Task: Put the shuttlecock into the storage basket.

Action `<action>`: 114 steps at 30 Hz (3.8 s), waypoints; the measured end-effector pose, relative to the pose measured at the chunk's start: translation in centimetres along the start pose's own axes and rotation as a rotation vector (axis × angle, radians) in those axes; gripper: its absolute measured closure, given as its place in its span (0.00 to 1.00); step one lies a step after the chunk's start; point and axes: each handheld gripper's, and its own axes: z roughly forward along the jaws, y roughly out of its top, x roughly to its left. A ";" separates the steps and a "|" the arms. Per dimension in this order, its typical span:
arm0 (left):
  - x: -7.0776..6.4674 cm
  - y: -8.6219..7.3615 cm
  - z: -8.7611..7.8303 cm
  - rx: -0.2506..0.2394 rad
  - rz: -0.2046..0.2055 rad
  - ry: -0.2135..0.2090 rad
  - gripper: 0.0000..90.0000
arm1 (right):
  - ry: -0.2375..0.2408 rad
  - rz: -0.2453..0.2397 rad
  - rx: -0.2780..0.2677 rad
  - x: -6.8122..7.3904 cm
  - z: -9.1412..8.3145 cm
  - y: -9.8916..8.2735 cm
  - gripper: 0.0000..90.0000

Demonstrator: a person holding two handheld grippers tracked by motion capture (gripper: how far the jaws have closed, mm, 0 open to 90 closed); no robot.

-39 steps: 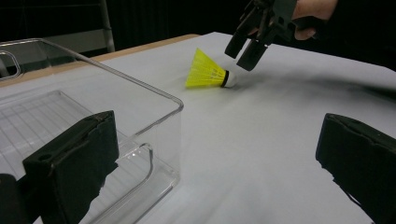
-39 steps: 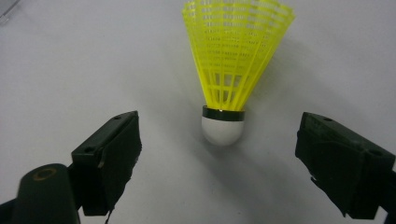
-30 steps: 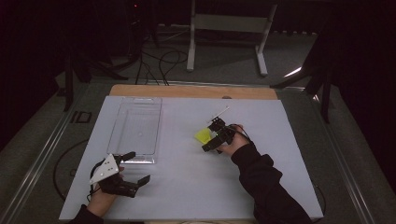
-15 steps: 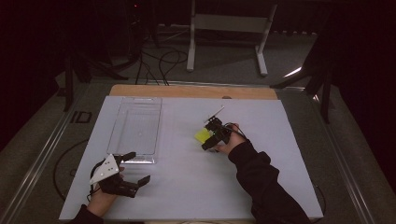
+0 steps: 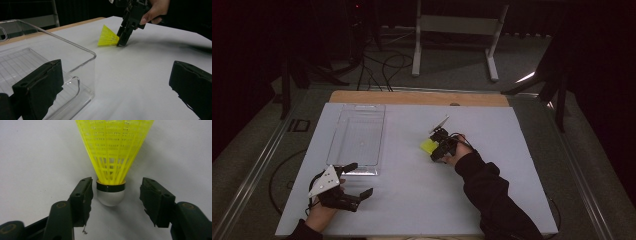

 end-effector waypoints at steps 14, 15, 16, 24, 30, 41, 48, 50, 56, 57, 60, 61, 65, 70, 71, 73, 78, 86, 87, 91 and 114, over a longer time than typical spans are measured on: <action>0.0 0.0 0.0 0.003 0.000 0.000 0.00 | -0.009 -0.001 0.028 0.2 0.4 0.1 0.71; 0.0 0.0 0.0 0.001 -0.001 -0.001 0.00 | -0.011 -0.009 0.029 0.2 0.4 0.1 0.71; 0.0 0.0 0.0 0.002 -0.001 0.000 0.00 | -0.013 -0.006 0.032 0.3 0.4 0.1 0.71; 0.0 0.0 0.0 0.001 -0.001 0.000 0.00 | 0.010 -0.022 0.043 0.0 0.3 0.1 0.72; 0.0 0.0 0.0 0.002 -0.001 -0.001 0.00 | 0.016 -0.025 0.012 -0.1 -0.5 0.0 0.72; 0.0 0.0 0.0 0.003 0.000 -0.002 0.00 | 0.023 -0.056 -0.017 0.7 -1.7 -0.3 0.72; 0.0 0.0 0.1 0.004 0.000 -0.004 0.00 | 0.039 -0.070 -0.035 1.1 -2.4 -0.4 0.73; 0.0 0.0 0.1 0.005 0.000 -0.004 0.00 | 0.043 -0.063 -0.039 1.2 -2.6 -0.3 0.72; 0.0 0.0 0.1 0.006 -0.002 -0.003 0.00 | 0.044 -0.071 -0.060 1.6 -3.6 -0.2 0.73; 0.0 0.0 0.2 0.006 -0.001 -0.002 0.00 | 0.044 -0.080 -0.060 1.8 -4.0 -0.2 0.72; 0.0 0.0 0.2 0.006 -0.001 -0.002 0.00 | 0.044 -0.083 -0.065 1.9 -4.5 -0.1 0.72; 0.0 0.0 0.2 0.006 -0.002 -0.001 0.00 | 0.046 -0.080 -0.061 2.0 -4.6 0.0 0.72; 0.0 0.0 0.2 0.007 -0.002 -0.001 0.00 | 0.047 -0.084 -0.064 2.2 -5.4 0.4 0.72; 0.0 0.0 0.2 0.009 -0.002 -0.002 0.00 | 0.041 -0.085 -0.081 2.7 -6.5 1.0 0.72; 0.0 0.0 0.2 0.009 -0.003 -0.003 0.00 | 0.039 -0.089 -0.085 2.8 -6.7 1.1 0.72; 0.0 0.0 0.2 0.011 0.000 -0.002 0.00 | 0.038 -0.101 -0.090 3.0 -7.1 1.4 0.72; 0.0 0.0 0.2 0.010 -0.001 -0.003 0.00 | 0.038 -0.116 -0.109 3.5 -7.8 1.8 0.72; -0.1 0.0 0.2 0.013 0.001 -0.002 0.00 | 0.039 -0.123 -0.125 4.2 -8.7 2.3 0.72; -0.1 0.0 0.3 0.012 0.000 -0.003 0.00 | 0.037 -0.133 -0.127 4.3 -8.9 2.4 0.72; -0.1 -0.1 0.3 0.017 0.002 -0.004 0.00 | 0.042 -0.144 -0.141 4.7 -9.4 2.6 0.72; -0.1 -0.1 0.3 0.016 0.002 -0.007 0.00 | 0.097 -0.254 -0.208 8.2 -11.8 4.7 0.72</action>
